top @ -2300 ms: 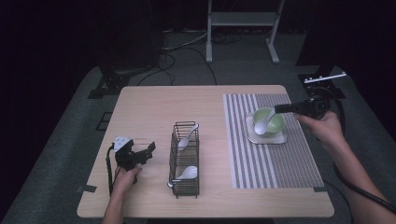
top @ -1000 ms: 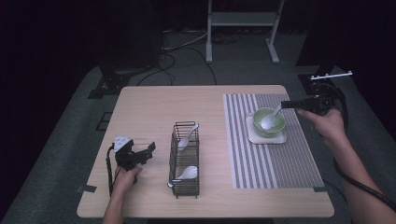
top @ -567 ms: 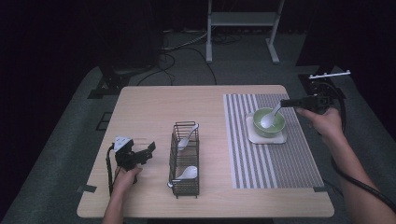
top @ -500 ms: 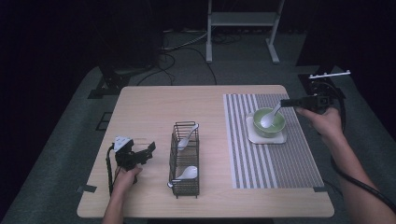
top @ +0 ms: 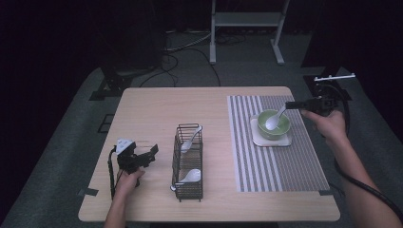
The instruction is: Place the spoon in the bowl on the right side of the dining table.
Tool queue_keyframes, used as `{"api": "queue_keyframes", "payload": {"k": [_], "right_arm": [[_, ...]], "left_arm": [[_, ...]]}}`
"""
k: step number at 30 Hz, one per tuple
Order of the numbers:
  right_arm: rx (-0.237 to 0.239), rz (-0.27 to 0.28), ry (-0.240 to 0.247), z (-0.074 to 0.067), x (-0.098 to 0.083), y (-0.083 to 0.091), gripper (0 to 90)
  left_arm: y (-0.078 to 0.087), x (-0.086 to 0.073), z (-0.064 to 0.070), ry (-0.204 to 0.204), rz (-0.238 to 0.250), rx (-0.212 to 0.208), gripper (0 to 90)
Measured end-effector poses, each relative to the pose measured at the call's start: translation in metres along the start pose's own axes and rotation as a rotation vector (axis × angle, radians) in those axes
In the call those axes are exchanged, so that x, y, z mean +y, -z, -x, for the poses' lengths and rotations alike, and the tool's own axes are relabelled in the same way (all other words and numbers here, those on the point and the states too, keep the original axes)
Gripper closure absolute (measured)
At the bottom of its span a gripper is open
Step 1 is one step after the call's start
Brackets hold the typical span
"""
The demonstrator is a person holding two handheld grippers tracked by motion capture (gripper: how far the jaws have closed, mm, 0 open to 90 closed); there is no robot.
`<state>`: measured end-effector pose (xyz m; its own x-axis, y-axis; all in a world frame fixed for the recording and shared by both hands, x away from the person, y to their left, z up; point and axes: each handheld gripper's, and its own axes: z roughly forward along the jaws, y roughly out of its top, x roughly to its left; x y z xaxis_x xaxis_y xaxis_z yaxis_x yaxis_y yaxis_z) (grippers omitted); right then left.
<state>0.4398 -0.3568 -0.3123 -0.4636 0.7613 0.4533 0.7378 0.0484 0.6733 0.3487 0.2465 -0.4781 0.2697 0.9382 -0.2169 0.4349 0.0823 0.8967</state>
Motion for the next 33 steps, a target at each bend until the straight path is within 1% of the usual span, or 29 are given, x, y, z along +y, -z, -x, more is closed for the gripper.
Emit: {"api": "queue_keyframes", "payload": {"k": [4,33], "right_arm": [[-0.012,-0.004,0.003,0.001,-0.001,-0.003,85.2],[-0.028,-0.015,-0.029,0.014,-0.008,-0.019,85.1]], "left_arm": [[0.000,0.000,0.000,0.002,0.000,0.000,0.0],[0.000,0.000,0.000,0.002,0.002,0.001,0.0]]}}
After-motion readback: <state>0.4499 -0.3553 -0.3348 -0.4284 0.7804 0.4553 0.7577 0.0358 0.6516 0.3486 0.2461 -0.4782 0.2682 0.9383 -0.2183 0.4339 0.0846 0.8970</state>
